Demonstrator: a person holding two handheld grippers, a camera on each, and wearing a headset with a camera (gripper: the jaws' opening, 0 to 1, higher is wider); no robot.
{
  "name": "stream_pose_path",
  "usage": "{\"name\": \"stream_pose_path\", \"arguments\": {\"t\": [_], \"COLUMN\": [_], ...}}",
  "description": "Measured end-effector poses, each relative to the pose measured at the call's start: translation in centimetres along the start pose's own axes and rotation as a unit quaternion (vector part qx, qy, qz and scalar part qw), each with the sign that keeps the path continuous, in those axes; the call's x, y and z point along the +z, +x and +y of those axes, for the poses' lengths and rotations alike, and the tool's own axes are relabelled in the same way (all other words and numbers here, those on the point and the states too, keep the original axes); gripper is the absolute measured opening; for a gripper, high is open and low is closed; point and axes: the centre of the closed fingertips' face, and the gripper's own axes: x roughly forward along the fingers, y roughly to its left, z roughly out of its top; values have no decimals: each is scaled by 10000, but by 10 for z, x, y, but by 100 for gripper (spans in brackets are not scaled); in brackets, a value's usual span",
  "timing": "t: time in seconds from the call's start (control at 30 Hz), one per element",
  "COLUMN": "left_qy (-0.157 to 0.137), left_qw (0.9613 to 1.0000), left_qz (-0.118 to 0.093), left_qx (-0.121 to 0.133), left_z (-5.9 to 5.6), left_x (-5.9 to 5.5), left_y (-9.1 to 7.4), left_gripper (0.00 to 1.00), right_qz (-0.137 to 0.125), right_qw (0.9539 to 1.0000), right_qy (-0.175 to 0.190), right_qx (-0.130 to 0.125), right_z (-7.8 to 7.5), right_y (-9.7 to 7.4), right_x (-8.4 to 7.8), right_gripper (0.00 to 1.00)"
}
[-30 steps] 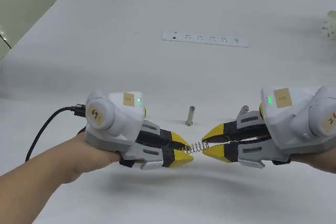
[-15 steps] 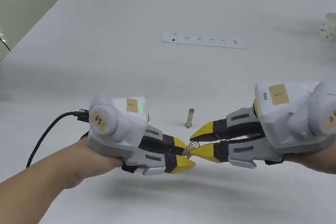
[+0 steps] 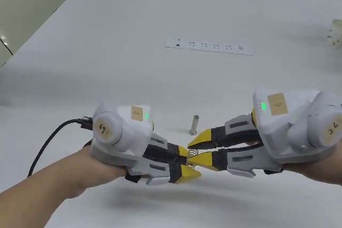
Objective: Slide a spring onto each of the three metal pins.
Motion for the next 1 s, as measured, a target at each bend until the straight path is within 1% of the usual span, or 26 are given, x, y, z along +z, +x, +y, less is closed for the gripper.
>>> {"name": "stream_pose_path", "arguments": {"t": [0.2, 0.4, 0.5, 0.53, 0.63, 0.73, 0.8, 0.87, 1.0], "left_qy": [-13, -84, -187, -174, -154, -154, -205, -190, -239], "left_qw": [10000, 10000, 9998, 9998, 9999, 9998, 9997, 9996, 9991], "left_qz": [34, 3, -79, -79, -52, -33, -43, -50, -72], "left_qx": [5, -4, -12, 2, 39, 98, 144, 217, 339], "left_z": [-1, -3, -3, -3, -2, 1, 3, 6, 12], "left_x": [-2, -2, 1, 1, 0, -1, -1, -1, -2], "left_y": [0, 0, 1, 1, 0, -1, -3, -6, -12], "left_gripper": [3, 4, 7, 9, 10, 13, 15, 16, 22], "right_qz": [48, 73, 86, 90, 129, 142, 147, 162, 163], "right_qw": [10000, 9999, 9999, 9999, 9998, 9998, 9998, 9997, 9997], "right_qy": [-12, -73, -80, -85, -123, -138, -148, -168, -179], "right_qx": [41, 37, 19, 14, 9, 10, -6, -17, -29], "right_z": [2, 4, 3, 3, 2, 2, 1, 0, -1], "right_y": [1, 1, 1, 0, 0, -1, 0, 0, 1], "right_x": [-1, -1, -1, -1, -2, -2, -2, -2, -3], "right_gripper": [7, 7, 7, 7, 7, 7, 7, 7, 7]}}
